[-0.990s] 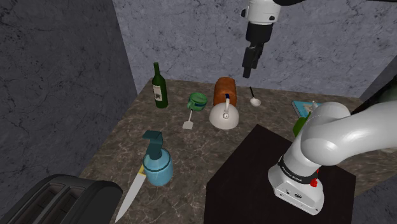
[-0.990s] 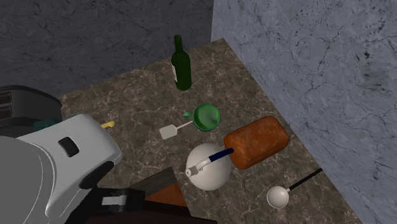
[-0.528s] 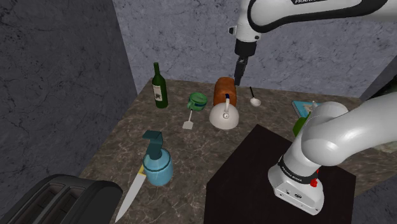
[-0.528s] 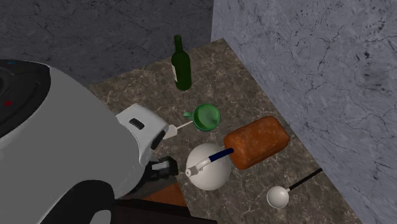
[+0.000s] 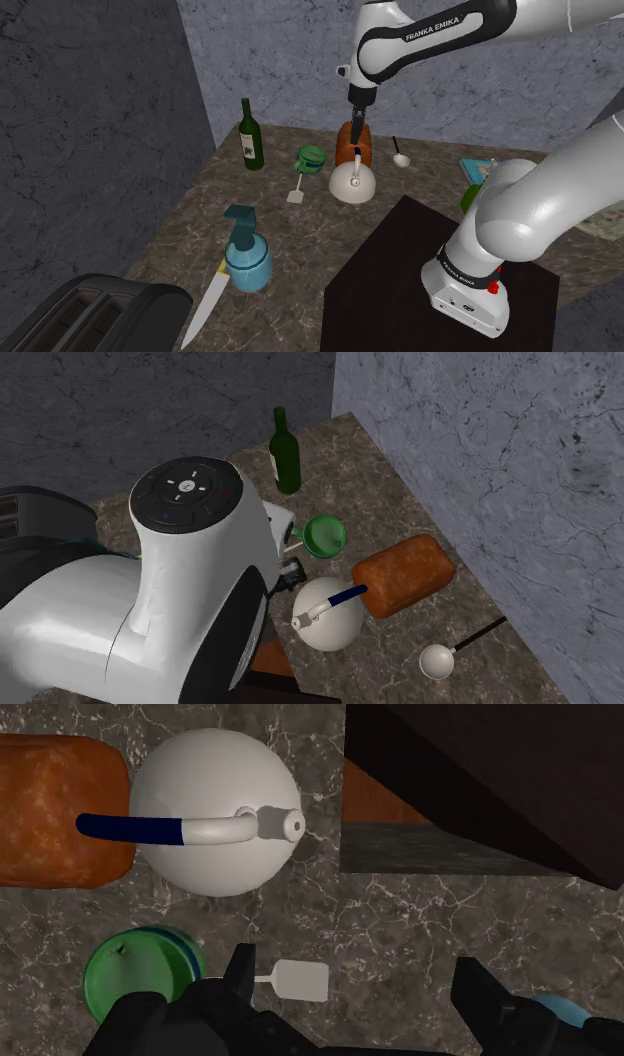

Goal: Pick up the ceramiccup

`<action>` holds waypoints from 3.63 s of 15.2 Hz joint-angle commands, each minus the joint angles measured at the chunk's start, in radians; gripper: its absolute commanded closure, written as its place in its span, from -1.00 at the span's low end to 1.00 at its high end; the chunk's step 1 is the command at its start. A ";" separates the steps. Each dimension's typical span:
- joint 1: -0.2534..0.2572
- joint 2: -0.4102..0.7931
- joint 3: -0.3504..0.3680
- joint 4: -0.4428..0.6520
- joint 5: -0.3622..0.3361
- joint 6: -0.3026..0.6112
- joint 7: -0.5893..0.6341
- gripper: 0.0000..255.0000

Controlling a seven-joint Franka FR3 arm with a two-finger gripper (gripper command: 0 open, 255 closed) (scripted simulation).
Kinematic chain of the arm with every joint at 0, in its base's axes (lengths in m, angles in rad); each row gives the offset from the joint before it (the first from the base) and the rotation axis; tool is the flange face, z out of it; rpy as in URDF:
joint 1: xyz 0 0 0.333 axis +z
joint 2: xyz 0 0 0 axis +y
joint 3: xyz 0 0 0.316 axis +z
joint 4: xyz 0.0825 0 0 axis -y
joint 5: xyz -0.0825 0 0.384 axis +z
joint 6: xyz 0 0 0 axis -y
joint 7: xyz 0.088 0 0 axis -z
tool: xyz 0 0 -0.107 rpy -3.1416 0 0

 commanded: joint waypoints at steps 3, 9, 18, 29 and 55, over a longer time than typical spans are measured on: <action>0.028 0.157 -0.045 0.041 0.028 0.130 -0.134 -1.00; 0.058 0.401 -0.076 0.147 0.130 0.279 -0.350 -1.00; 0.018 0.758 -0.005 0.393 0.300 0.397 -0.650 -1.00; -0.036 1.029 0.081 0.611 0.355 0.466 -0.796 -1.00; -0.021 0.945 0.060 0.603 0.330 0.391 -0.775 1.00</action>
